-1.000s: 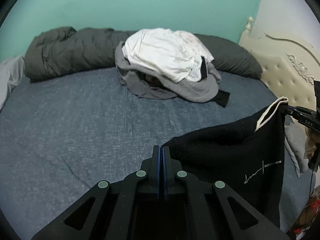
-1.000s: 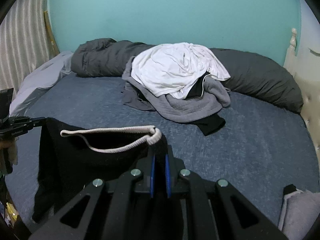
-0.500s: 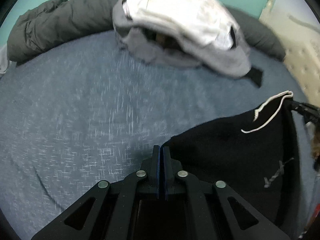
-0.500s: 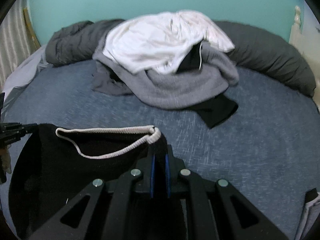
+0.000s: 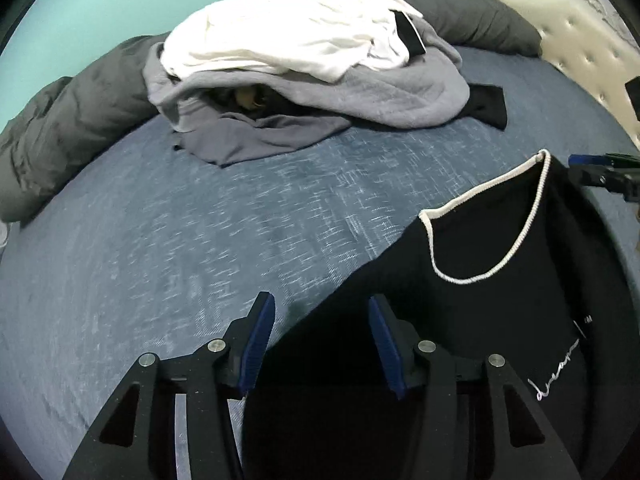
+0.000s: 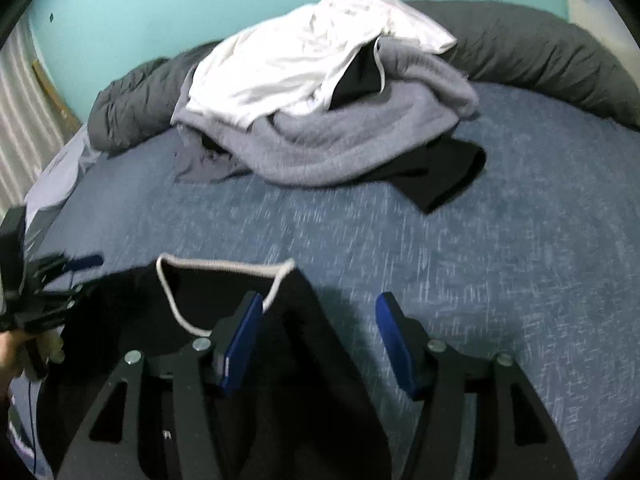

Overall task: Fold clothes
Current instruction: 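Lay the sweatshirt flat on the sheet, collar away from the grippers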

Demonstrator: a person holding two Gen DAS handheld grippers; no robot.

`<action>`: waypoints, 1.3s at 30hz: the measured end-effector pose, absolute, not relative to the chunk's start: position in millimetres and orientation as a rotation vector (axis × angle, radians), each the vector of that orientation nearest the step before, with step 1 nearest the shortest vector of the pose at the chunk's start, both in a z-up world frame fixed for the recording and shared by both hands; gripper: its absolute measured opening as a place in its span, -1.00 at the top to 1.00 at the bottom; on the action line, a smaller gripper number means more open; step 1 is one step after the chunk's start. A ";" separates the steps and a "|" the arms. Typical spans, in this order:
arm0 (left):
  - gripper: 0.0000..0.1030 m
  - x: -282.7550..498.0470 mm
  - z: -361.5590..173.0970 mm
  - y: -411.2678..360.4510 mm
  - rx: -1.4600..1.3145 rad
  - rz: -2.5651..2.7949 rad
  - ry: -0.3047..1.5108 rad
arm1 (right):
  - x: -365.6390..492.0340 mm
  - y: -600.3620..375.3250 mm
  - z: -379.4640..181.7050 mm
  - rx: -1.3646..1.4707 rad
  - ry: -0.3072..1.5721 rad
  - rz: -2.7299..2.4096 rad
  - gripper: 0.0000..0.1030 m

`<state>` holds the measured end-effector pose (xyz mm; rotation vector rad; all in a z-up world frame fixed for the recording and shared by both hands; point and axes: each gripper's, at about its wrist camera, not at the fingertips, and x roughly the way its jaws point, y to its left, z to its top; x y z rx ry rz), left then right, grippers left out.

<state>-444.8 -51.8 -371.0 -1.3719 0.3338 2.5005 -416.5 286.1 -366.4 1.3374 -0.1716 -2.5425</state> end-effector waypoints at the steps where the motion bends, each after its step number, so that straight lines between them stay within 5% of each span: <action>1: -0.03 -448.0 -373.1 -48.2 -1.377 2.490 0.348 | -416.2 285.6 -368.6 1.353 -0.162 -2.527 -0.16; 4: 0.00 -456.5 -381.5 -41.7 -1.403 2.451 0.385 | -415.9 288.4 -381.2 1.406 -0.150 -2.489 -0.12; 5: 0.17 -456.6 -383.5 -41.3 -1.410 2.443 0.393 | -414.8 289.8 -385.8 1.416 -0.163 -2.472 -0.03; 8: 0.75 -455.4 -390.4 -41.8 -1.425 2.419 0.390 | -408.6 291.8 -396.2 1.427 -0.166 -2.441 0.50; 10: 0.91 -453.1 -394.0 -41.1 -1.427 2.404 0.389 | -404.2 291.7 -397.1 1.415 -0.149 -2.446 0.85; 17: 0.95 -463.5 -362.0 -63.4 -1.371 2.492 0.252 | -409.6 294.3 -374.3 1.386 -0.002 -2.544 0.89; 27: 0.95 -487.5 -371.5 -67.7 -1.444 2.497 0.290 | -449.1 273.9 -383.5 1.494 0.371 -2.522 0.89; 30: 0.89 -483.6 -384.4 -65.6 -1.472 2.499 0.325 | -449.3 273.2 -405.4 1.564 0.361 -2.484 0.80; 33: 0.72 -474.4 -377.8 -74.8 -1.449 2.534 0.287 | -438.1 285.5 -404.7 1.543 0.306 -2.547 0.40; 39: 0.27 -424.6 -332.5 -107.9 -1.389 2.575 0.104 | -379.5 328.2 -367.1 1.374 -0.112 -2.644 0.30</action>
